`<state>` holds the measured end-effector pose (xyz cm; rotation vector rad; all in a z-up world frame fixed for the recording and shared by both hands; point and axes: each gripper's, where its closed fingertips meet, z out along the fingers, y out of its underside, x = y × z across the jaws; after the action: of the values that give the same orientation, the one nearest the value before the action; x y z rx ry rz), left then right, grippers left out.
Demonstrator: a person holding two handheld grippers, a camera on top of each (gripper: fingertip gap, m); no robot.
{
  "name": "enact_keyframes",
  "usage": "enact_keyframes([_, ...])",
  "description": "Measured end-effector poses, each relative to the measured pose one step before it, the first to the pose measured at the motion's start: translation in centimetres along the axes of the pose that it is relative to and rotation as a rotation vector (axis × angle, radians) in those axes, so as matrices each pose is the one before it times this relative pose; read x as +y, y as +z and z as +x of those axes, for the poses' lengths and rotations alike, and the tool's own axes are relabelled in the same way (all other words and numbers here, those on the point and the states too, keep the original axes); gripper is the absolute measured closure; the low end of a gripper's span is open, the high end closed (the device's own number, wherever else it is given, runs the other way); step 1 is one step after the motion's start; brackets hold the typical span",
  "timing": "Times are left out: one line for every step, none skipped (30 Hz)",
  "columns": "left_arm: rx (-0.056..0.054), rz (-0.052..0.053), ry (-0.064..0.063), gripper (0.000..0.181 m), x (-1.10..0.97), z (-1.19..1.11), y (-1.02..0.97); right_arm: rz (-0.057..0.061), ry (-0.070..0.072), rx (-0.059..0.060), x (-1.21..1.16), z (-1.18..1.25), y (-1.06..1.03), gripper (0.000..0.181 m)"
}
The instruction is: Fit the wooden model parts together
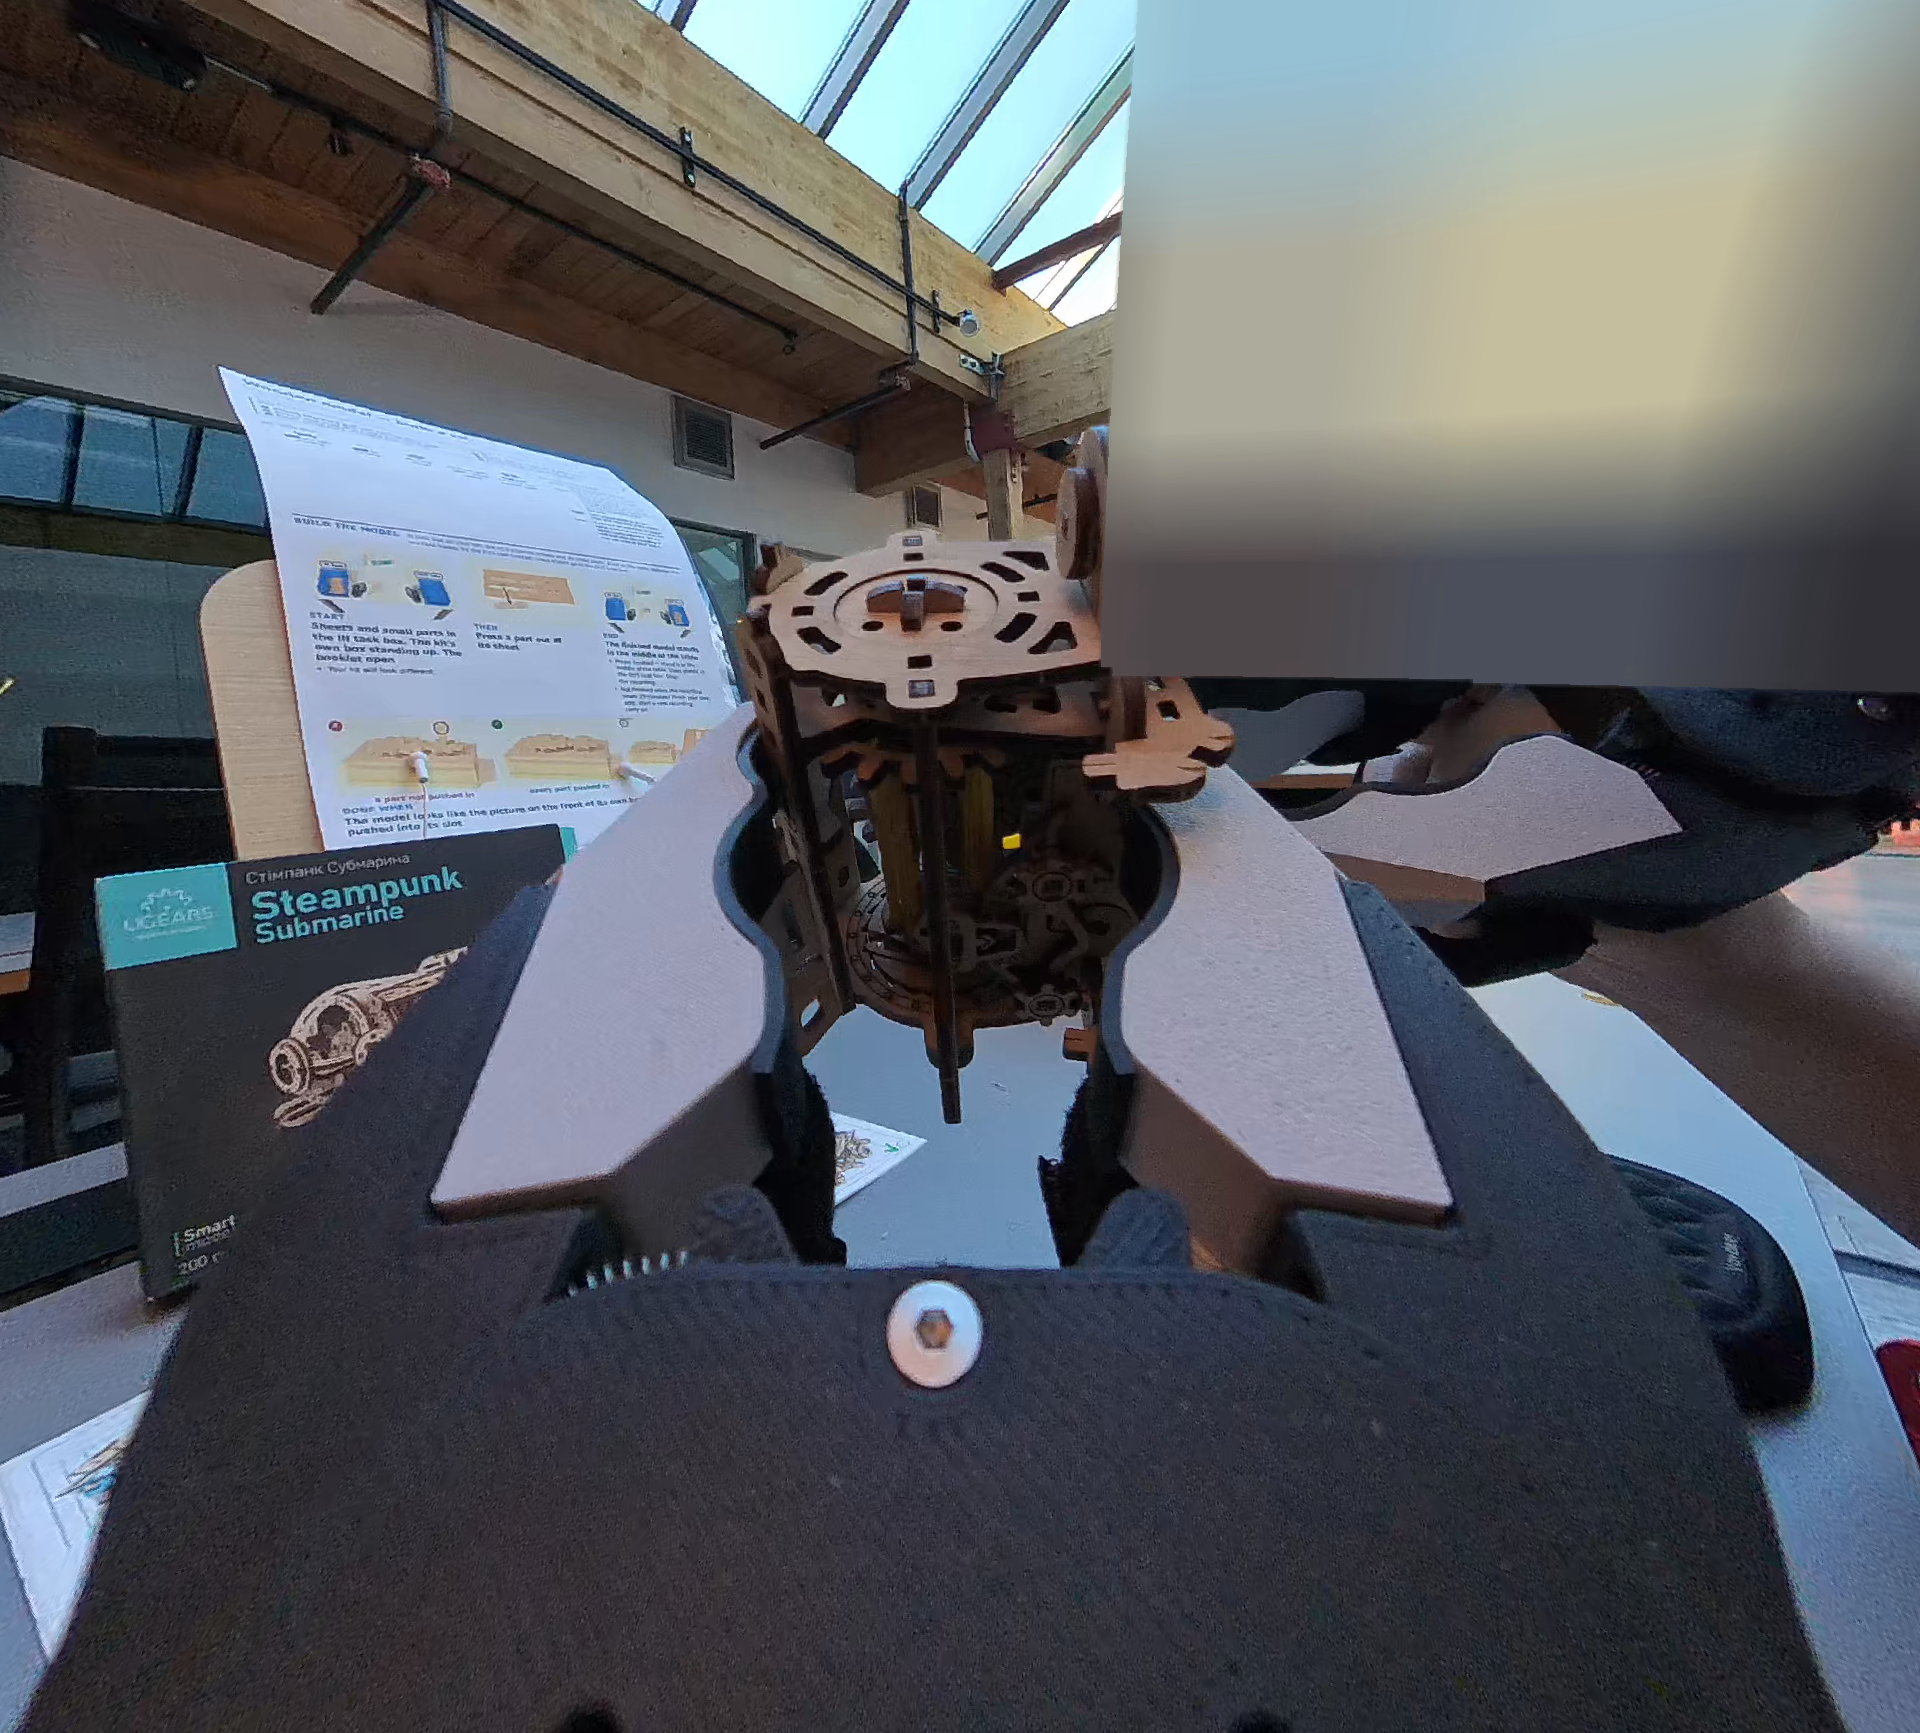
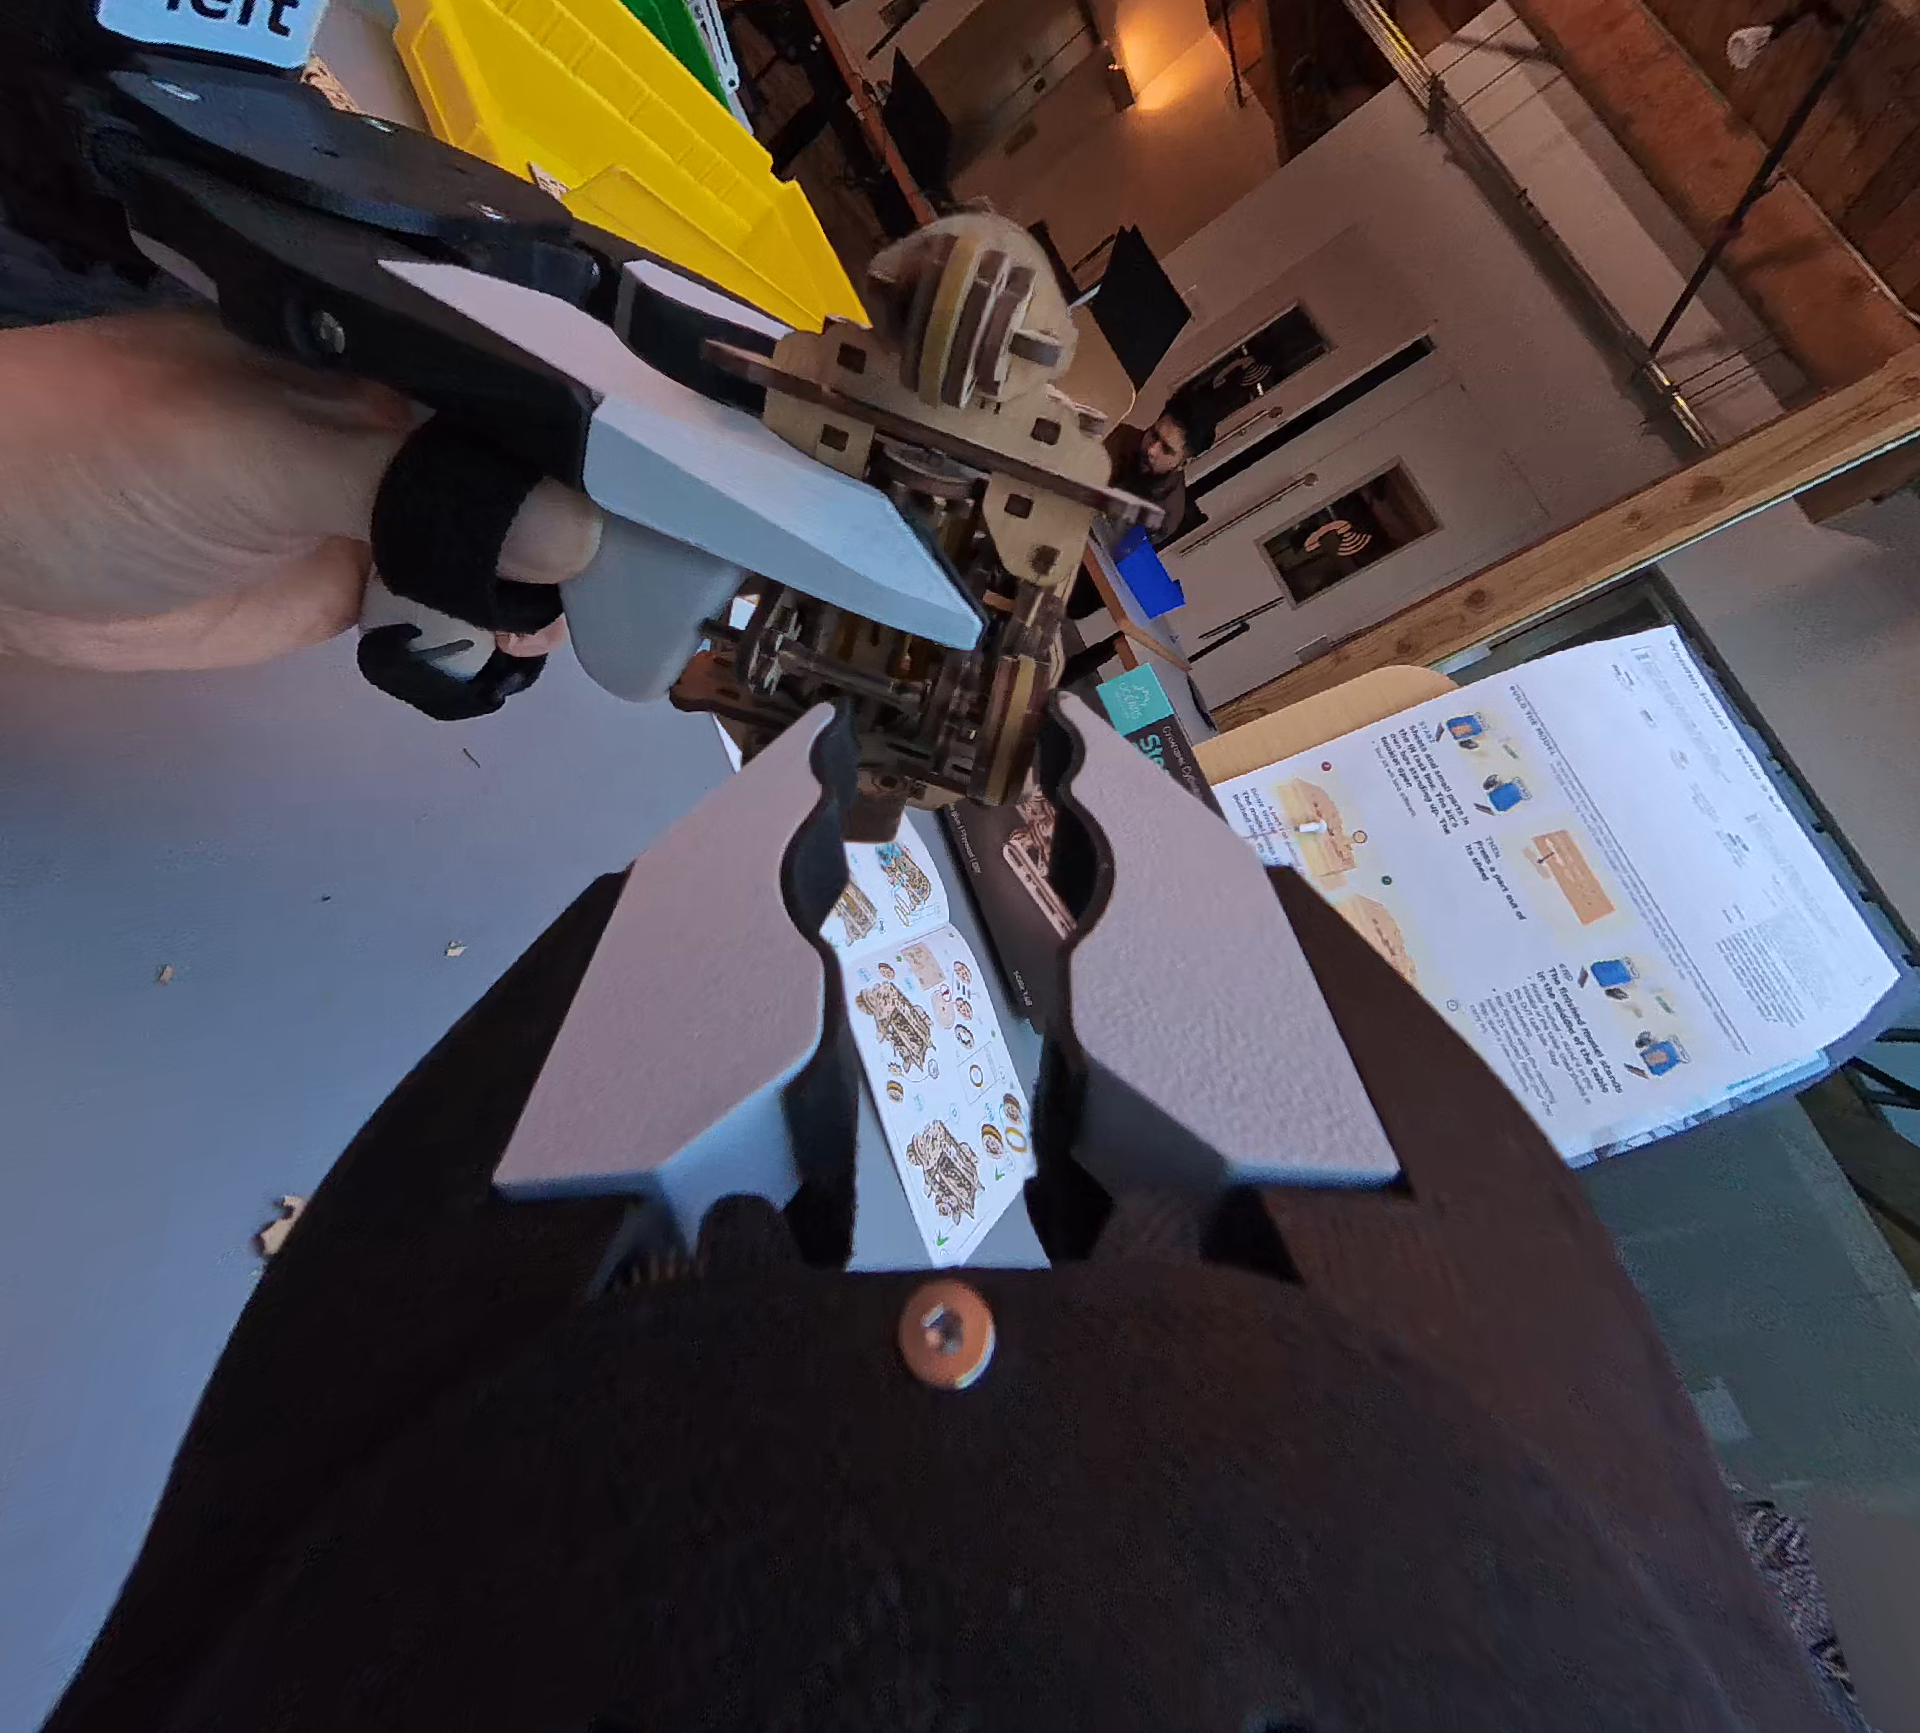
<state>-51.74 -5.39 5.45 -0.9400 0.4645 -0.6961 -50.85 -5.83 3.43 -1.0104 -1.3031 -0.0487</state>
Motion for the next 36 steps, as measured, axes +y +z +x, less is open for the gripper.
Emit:
enact_keyframes([0.0001, -0.0074, 0.0048, 0.118, 0.109, 0.049, 0.045, -0.0115, -0.0094, 0.0088, 0.136, 0.114, 0.077, 0.150])
enact_keyframes([-0.0090, -0.0083, 0.0072, 0.118, 0.115, -0.108, 0.008, -0.0190, 0.0036, -0.0040, 0.224, -0.011, 0.127, 0.150])
enact_keyframes([-0.0062, -0.0083, 0.0025, 0.118, 0.128, -0.105, 0.000, -0.0161, 0.0149, 0.0007, 0.188, 0.120, 0.060, 0.154])
enact_keyframes([-0.0009, -0.0035, -0.0053, 0.118, 0.067, -0.032, -0.002, -0.0074, 0.0093, 0.0003, 0.105, 0.123, 0.019, 0.156])
enact_keyframes([-0.0005, 0.0010, -0.0077, 0.118, 0.004, -0.045, 0.005, -0.0020, 0.0135, -0.0066, 0.045, -0.005, 0.029, 0.157])
enact_keyframes([-0.0014, -0.0010, -0.0044, 0.118, 0.020, -0.053, -0.003, -0.0048, 0.0159, -0.0032, 0.070, 0.019, 0.023, 0.158])
enact_keyframes([-0.0011, -0.0023, -0.0005, 0.118, 0.030, -0.027, 0.018, -0.0041, 0.0075, 0.0004, 0.062, 0.043, 0.032, 0.160])
enact_keyframes([-0.0007, -0.0025, 0.0000, 0.118, 0.032, -0.011, 0.017, -0.0014, 0.0013, 0.0024, 0.023, 0.034, 0.025, 0.160])
enact_keyframes([-0.0022, -0.0016, -0.0025, 0.118, 0.040, -0.034, 0.019, -0.0018, 0.0060, 0.0050, 0.024, 0.012, 0.060, 0.159])
enact_keyframes([-0.0024, -0.0027, -0.0053, 0.118, 0.048, -0.067, -0.009, -0.0020, 0.0036, 0.0045, 0.041, -0.029, 0.086, 0.159])
enact_keyframes([-0.0007, -0.0045, -0.0082, 0.118, 0.097, -0.065, -0.002, -0.0011, -0.0050, 0.0050, 0.039, -0.010, 0.048, 0.159])
enact_keyframes([-0.0003, -0.0029, -0.0094, 0.118, 0.078, -0.044, -0.001, 0.0004, -0.0053, 0.0045, 0.035, 0.007, 0.028, 0.159])
enact_keyframes([-0.0010, -0.0015, -0.0063, 0.118, 0.050, -0.033, -0.003, -0.0002, 0.0056, 0.0011, 0.025, -0.017, 0.020, 0.159])
enact_keyframes([-0.0006, -0.0003, 0.0004, 0.118, 0.022, 0.004, -0.011, 0.0006, 0.0068, -0.0035, 0.005, -0.024, -0.017, 0.160])
enact_keyframes([0.0014, 0.0010, 0.0035, 0.118, -0.021, 0.051, -0.005, 0.0019, 0.0025, -0.0048, 0.004, 0.010, -0.052, 0.161])
enact_keyframes([0.0022, 0.0037, 0.0020, 0.118, -0.054, 0.066, 0.003, 0.0054, 0.0004, -0.0014, -0.063, 0.035, -0.089, 0.161])
enact_keyframes([0.0020, 0.0073, 0.0000, 0.118, -0.106, 0.071, 0.005, 0.0065, -0.0069, 0.0040, -0.100, 0.040, -0.076, 0.162])
enact_keyframes([0.0030, 0.0040, 0.0014, 0.118, -0.044, 0.061, -0.011, -0.0037, -0.0143, 0.0037, -0.001, 0.001, -0.062, 0.162])
enact_keyframes([0.0038, -0.0012, -0.0007, 0.118, 0.024, 0.043, 0.004, -0.0067, -0.0134, 0.0009, 0.042, -0.023, -0.043, 0.162])
enact_keyframes([0.0032, 0.0003, -0.0027, 0.118, 0.010, 0.015, -0.016, -0.0021, -0.0004, 0.0004, -0.010, -0.022, -0.020, 0.162])
enact_keyframes([0.0025, 0.0066, 0.0002, 0.118, -0.100, 0.022, -0.031, 0.0083, -0.0012, 0.0033, -0.129, 0.020, -0.039, 0.162])
enact_keyframes([0.0028, 0.0130, 0.0076, 0.118, -0.219, 0.048, -0.050, 0.0145, 0.0032, 0.0056, -0.238, 0.037, -0.049, 0.161])
enact_keyframes([0.0032, 0.0161, 0.0086, 0.118, -0.271, 0.034, -0.059, 0.0128, 0.0104, 0.0052, -0.249, 0.048, -0.038, 0.161])
enact_keyframes([0.0051, 0.0144, -0.0024, 0.118, -0.234, 0.002, -0.057, 0.0084, 0.0067, 0.0079, -0.209, 0.036, -0.025, 0.161])
enact_keyframes([0.0119, 0.0139, -0.0195, 0.118, -0.184, 0.012, -0.041, 0.0121, -0.0040, 0.0111, -0.260, 0.033, -0.090, 0.160])
enact_keyframes([0.0203, 0.0163, -0.0315, 0.118, -0.196, 0.044, -0.047, 0.0171, 0.0005, 0.0072, -0.326, 0.014, -0.152, 0.160])
enact_keyframes([0.0244, 0.0170, -0.0360, 0.118, -0.210, 0.095, -0.069, 0.0172, 0.0170, 0.0012, -0.331, 0.062, -0.179, 0.158])
enact_keyframes([0.0248, 0.0162, -0.0306, 0.118, -0.197, 0.180, -0.040, 0.0141, 0.0321, 0.0011, -0.253, 0.213, -0.201, 0.152])
enact_keyframes([0.0237, 0.0163, -0.0194, 0.118, -0.203, 0.242, -0.004, 0.0147, 0.0365, -0.0053, -0.208, 0.196, -0.221, 0.147])
enact_keyframes([0.0268, 0.0141, -0.0140, 0.118, -0.158, 0.326, 0.032, 0.0188, 0.0313, -0.0199, -0.235, -0.031, -0.264, 0.146])
enact_keyframes([0.0319, 0.0130, -0.0178, 0.118, -0.141, 0.385, 0.075, 0.0266, 0.0239, -0.0248, -0.314, -0.189, -0.294, 0.146])
enact_keyframes([0.0336, 0.0126, -0.0202, 0.118, -0.122, 0.399, 0.070, 0.0282, 0.0138, -0.0177, -0.326, -0.191, -0.324, 0.147])
enact_keyframes([0.0303, 0.0089, -0.0192, 0.118, -0.042, 0.355, 0.093, 0.0200, 0.0006, -0.0110, -0.211, -0.193, -0.308, 0.148])
enact_keyframes([0.0301, 0.0059, -0.0192, 0.118, -0.003, 0.345, 0.082, 0.0222, -0.0001, -0.0135, -0.262, -0.255, -0.288, 0.149])
enact_keyframes([0.0272, 0.0040, -0.0201, 0.118, 0.026, 0.307, 0.087, 0.0158, 0.0037, -0.0070, -0.164, -0.137, -0.249, 0.149])
enact_keyframes([0.0117, 0.0019, -0.0041, 0.118, 0.092, 0.145, 0.106, -0.0001, 0.0039, 0.0035, 0.099, 0.032, -0.168, 0.149])
